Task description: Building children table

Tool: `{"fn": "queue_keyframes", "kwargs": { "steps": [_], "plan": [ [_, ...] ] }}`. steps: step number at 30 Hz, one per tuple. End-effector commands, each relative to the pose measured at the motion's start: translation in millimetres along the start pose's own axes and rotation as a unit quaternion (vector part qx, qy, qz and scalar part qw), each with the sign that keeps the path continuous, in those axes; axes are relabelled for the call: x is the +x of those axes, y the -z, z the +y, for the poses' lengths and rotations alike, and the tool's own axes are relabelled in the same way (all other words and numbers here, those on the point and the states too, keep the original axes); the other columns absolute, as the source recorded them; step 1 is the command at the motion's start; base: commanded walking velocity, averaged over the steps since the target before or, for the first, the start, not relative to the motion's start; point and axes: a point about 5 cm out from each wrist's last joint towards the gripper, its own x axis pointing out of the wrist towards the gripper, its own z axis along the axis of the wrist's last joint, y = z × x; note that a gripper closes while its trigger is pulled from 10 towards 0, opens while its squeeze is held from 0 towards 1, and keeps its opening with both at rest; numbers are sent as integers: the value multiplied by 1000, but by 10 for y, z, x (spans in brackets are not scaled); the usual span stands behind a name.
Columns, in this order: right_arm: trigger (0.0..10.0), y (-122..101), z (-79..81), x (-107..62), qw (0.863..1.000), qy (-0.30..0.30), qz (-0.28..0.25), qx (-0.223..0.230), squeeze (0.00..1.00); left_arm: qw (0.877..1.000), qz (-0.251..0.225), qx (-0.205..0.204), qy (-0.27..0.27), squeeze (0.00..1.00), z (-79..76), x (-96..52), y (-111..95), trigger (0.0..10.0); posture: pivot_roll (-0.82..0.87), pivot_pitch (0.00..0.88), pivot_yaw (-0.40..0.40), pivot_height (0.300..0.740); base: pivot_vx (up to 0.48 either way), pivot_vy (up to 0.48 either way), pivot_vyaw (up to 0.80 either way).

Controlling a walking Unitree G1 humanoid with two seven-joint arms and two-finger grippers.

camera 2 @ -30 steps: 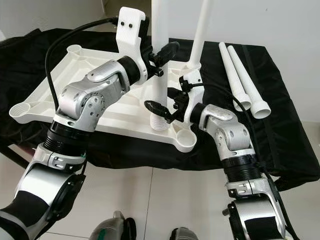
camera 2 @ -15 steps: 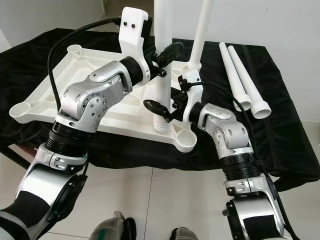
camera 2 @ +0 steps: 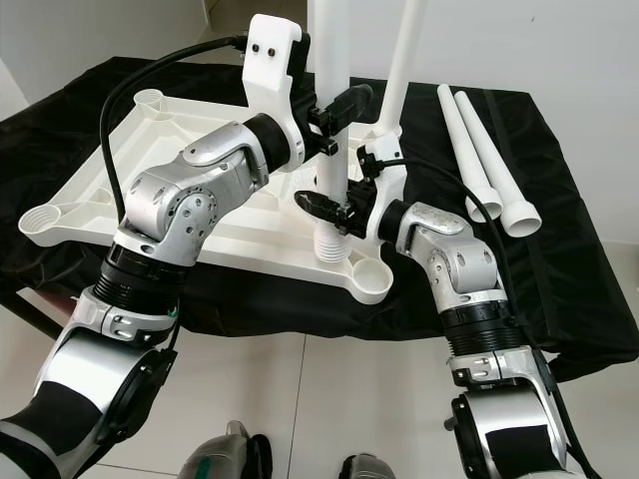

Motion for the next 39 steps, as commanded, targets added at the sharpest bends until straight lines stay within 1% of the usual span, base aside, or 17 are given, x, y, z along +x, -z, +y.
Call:
{"fn": "queue_keyframes", "kwargs": {
  "steps": [1, 3, 4, 12, 13, 19, 22, 26, 28, 30, 32, 33, 34, 36, 37, 38, 39],
  "plan": [
    [4824, 29, -24, -14, 1000, 6, 14, 2, 0, 997, -11, 12, 70, 0, -119, 6, -74, 10000, 7, 33, 24, 740, 0, 0, 0],
    [4824, 29, -24, -14, 1000, 6, 14, 2, 0, 997, -11, 12, 70, 0, -119, 6, -74, 10000, 7, 33, 24, 740, 0, 0, 0],
    [10000, 50, -24, -17, 1000, 6, 22, 0, 0, 997, -11, 13, 71, 0, -125, 6, -75, 10000, 7, 33, 24, 740, 0, 0, 0],
    [10000, 76, -51, -19, 999, 16, 33, -5, 0, 996, -13, 14, 87, 0, -173, 8, -91, 10000, 7, 44, 28, 740, 0, 0, 0],
    [10000, 72, -59, -19, 999, 20, 30, -4, 0, 996, -12, 1, 94, 1000, -183, 6, -85, 10000, 8, 47, 29, 740, 0, 0, 0],
    [10000, 61, -89, -24, 999, 37, 19, 2, 0, 995, -12, -11, 100, 1000, -184, -6, -89, 10000, 9, 50, 33, 740, 0, 0, 0],
    [10000, 60, -115, -35, 999, 51, 10, 10, 0, 996, -19, -12, 89, 1000, -154, -14, -115, 10000, 11, 54, 34, 740, 0, 0, 0],
    [10000, 50, -151, -52, 997, 74, -7, 18, 0, 996, -28, -25, 77, 1000, -111, -22, -151, 10000, 13, 56, 33, 740, 0, 0, 0],
    [10000, 31, -189, -73, 994, 100, -27, 24, 0, 996, -37, -40, 69, 1000, -79, -40, -177, 10000, 14, 59, 33, 740, 0, 0, 0],
    [10000, 23, -201, -80, 993, 108, -34, 26, 0, 996, -40, -44, 66, 1000, -69, -48, -183, 10000, 14, 59, 33, 740, 0, 0, 0],
    [10000, -9, -244, -118, 988, 134, -58, 40, 0, 997, -43, -49, 48, 1000, -10, -75, -173, 10000, 13, 63, 32, 740, 0, 0, 0],
    [10000, -9, -244, -118, 988, 134, -58, 40, 0, 997, -43, -49, 48, 1000, -10, -75, -173, 10000, 13, 63, 32, 740, 0, 0, 0],
    [10000, -34, -280, -171, 982, 161, -82, 47, 0, 998, -40, -52, 20, 1000, 66, -107, -128, 10000, 13, 64, 32, 740, 0, 0, 0],
    [10000, -34, -280, -171, 982, 161, -82, 47, 0, 998, -40, -52, 20, 1000, 66, -107, -128, 10000, 13, 64, 32, 740, 0, 0, 0],
    [10000, -27, -296, -198, 979, 175, -90, 60, 0, 998, -36, -50, 13, 341, 89, -129, -93, 10000, 11, 67, 31, 740, 0, 0, 0],
    [10000, -25, -308, -225, 975, 187, -100, 68, 0, 999, -30, -45, 8, 0, 103, -151, -52, 10000, 11, 68, 30, 740, 0, 0, 0],
    [10000, -20, -323, -255, 970, 203, -109, 77, 0, 999, -24, -42, 3, 0, 118, -176, -7, 10000, 13, 67, 27, 740, 0, 0, 0]
  ]
}}
